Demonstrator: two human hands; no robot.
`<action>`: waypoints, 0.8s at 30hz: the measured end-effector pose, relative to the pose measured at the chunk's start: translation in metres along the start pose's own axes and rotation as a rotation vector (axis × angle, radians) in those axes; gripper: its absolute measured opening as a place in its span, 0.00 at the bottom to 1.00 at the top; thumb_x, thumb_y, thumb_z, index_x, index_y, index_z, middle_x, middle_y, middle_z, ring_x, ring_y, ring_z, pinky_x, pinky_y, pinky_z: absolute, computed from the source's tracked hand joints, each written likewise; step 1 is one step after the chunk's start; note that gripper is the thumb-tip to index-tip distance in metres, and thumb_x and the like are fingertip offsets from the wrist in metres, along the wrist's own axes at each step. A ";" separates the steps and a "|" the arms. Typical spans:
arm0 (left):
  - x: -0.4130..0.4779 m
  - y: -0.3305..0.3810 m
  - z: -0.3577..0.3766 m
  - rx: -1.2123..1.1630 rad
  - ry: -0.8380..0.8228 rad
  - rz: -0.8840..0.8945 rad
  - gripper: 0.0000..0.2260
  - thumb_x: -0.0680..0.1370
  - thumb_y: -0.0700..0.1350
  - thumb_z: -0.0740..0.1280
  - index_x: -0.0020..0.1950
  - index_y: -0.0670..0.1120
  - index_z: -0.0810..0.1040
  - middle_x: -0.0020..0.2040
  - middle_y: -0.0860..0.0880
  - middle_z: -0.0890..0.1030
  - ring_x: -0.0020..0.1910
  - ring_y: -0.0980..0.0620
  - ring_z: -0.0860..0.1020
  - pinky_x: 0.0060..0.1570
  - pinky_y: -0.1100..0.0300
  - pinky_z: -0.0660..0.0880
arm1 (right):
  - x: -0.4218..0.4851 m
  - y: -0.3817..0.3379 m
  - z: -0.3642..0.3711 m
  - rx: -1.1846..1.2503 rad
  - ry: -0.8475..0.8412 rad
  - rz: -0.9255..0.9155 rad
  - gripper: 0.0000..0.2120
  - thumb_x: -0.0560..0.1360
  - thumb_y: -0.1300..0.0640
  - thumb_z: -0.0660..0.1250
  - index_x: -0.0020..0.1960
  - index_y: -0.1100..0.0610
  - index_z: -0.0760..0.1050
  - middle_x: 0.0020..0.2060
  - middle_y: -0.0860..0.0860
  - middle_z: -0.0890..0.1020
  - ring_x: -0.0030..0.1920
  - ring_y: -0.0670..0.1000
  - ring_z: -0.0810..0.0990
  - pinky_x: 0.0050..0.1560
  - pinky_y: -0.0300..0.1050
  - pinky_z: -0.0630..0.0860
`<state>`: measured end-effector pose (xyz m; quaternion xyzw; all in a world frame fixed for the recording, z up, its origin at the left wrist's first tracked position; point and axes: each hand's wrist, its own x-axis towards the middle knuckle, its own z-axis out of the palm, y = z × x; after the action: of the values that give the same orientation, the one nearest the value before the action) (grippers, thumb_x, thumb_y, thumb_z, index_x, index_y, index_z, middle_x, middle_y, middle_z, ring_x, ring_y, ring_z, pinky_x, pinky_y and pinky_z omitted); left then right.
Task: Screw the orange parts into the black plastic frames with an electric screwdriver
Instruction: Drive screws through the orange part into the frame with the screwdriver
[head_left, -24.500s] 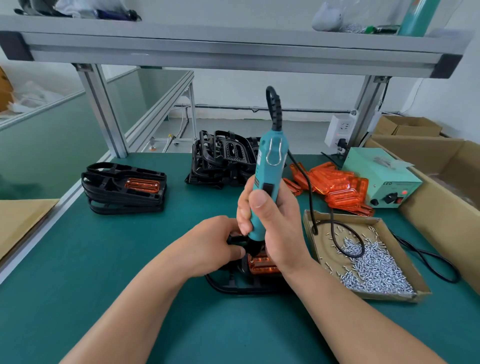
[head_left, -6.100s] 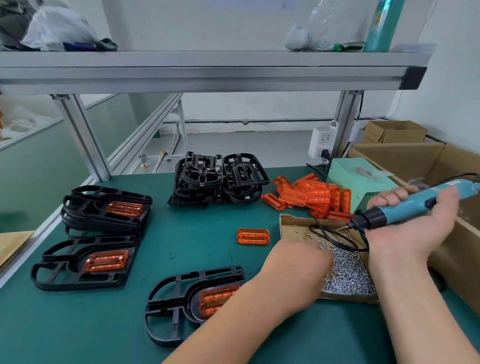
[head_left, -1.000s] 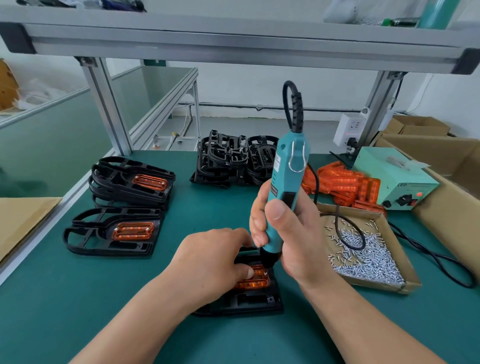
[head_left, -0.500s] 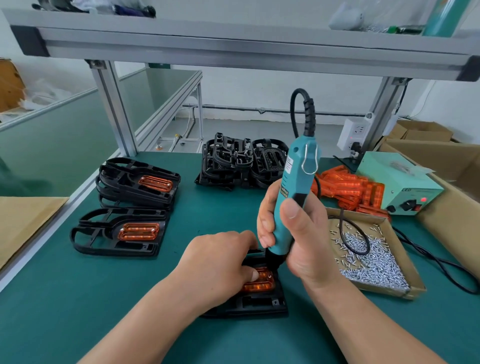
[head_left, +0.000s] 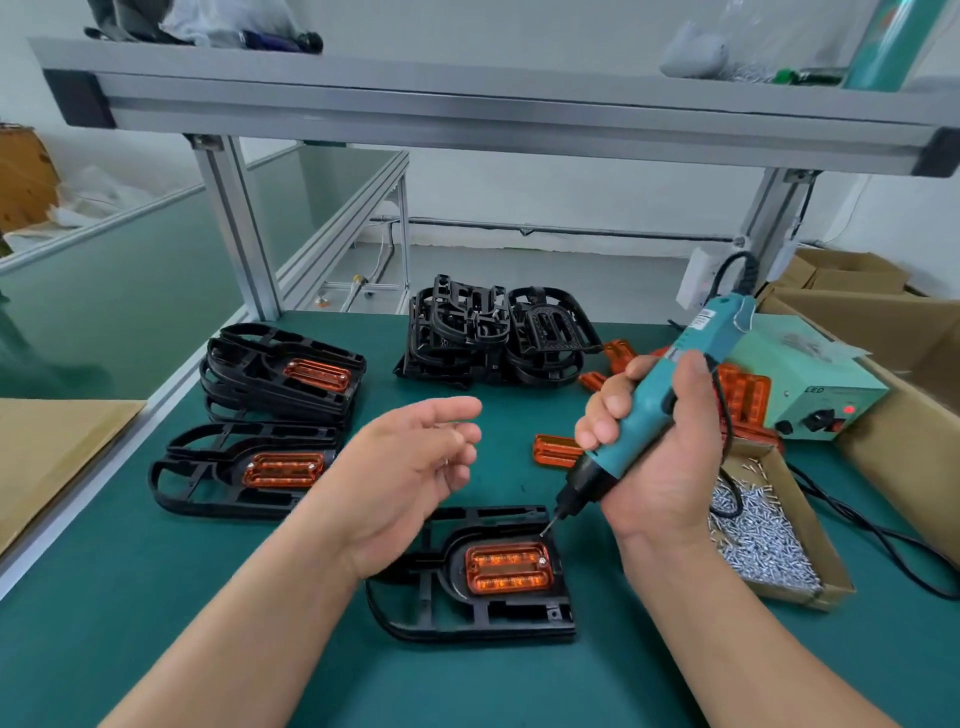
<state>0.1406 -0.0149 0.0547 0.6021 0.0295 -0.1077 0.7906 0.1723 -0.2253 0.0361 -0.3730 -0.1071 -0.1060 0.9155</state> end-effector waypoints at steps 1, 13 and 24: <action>-0.001 0.002 0.001 -0.124 -0.027 -0.036 0.17 0.82 0.26 0.58 0.65 0.37 0.79 0.52 0.41 0.81 0.45 0.52 0.82 0.47 0.61 0.81 | 0.001 0.000 -0.001 0.018 0.022 0.005 0.17 0.83 0.40 0.63 0.49 0.55 0.74 0.34 0.51 0.72 0.29 0.49 0.70 0.32 0.42 0.70; 0.000 -0.018 0.014 -0.215 -0.096 -0.154 0.13 0.80 0.38 0.69 0.62 0.34 0.77 0.55 0.34 0.86 0.55 0.43 0.87 0.43 0.62 0.84 | 0.006 -0.003 -0.002 0.097 0.109 0.035 0.19 0.79 0.38 0.65 0.46 0.55 0.74 0.34 0.51 0.70 0.30 0.49 0.68 0.32 0.42 0.69; -0.002 -0.022 0.013 -0.087 -0.203 -0.193 0.09 0.84 0.31 0.63 0.62 0.34 0.79 0.56 0.36 0.86 0.55 0.42 0.87 0.42 0.59 0.85 | 0.009 -0.007 -0.003 0.137 0.140 0.005 0.21 0.83 0.38 0.61 0.45 0.55 0.75 0.34 0.50 0.71 0.29 0.48 0.69 0.31 0.42 0.70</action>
<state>0.1328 -0.0329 0.0383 0.5476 0.0117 -0.2422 0.8008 0.1794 -0.2329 0.0411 -0.3015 -0.0489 -0.1218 0.9444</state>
